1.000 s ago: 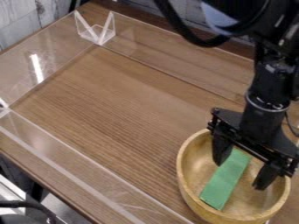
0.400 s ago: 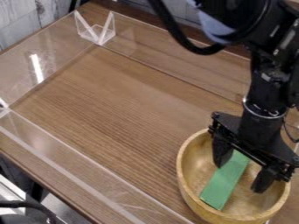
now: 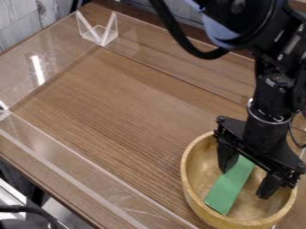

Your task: Remove the green block from inside the brown bowl and put it on the table

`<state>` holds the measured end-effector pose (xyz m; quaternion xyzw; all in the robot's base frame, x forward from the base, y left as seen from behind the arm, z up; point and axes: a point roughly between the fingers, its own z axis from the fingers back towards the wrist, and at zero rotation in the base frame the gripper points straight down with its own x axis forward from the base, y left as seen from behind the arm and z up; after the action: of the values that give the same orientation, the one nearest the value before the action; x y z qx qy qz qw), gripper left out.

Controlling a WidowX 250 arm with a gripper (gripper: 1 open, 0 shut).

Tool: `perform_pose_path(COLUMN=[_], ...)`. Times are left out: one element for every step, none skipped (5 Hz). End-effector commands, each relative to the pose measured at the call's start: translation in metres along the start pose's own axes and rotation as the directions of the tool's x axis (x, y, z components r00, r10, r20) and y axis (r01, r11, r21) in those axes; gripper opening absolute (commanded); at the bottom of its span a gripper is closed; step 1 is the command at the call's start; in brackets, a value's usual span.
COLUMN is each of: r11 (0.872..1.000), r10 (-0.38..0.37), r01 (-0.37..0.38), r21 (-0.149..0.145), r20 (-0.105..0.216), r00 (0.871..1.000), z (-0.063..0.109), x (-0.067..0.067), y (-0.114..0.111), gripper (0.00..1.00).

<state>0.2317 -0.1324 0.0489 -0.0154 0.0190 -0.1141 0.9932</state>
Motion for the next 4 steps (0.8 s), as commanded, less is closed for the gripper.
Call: perform_pose_path(r11=[1.0, 1.0, 1.0, 1.0], r10=[-0.002, 0.0, 0.002, 0.005], r01=[0.003, 0.001, -0.002, -0.005], r21=[-0.014, -0.016, -0.018, -0.021], r20=[0.034, 0.035, 0.037, 0.037], r00=[0.999, 0.999, 0.999, 0.999], z=[0.007, 0.0065, 0.0062, 0.0056], x=[0.0042, 0.004, 0.0037, 0.0033], y=[-0.0015, -0.0009, -0.0003, 0.0003], gripper=[1.0, 1.0, 1.0, 1.0])
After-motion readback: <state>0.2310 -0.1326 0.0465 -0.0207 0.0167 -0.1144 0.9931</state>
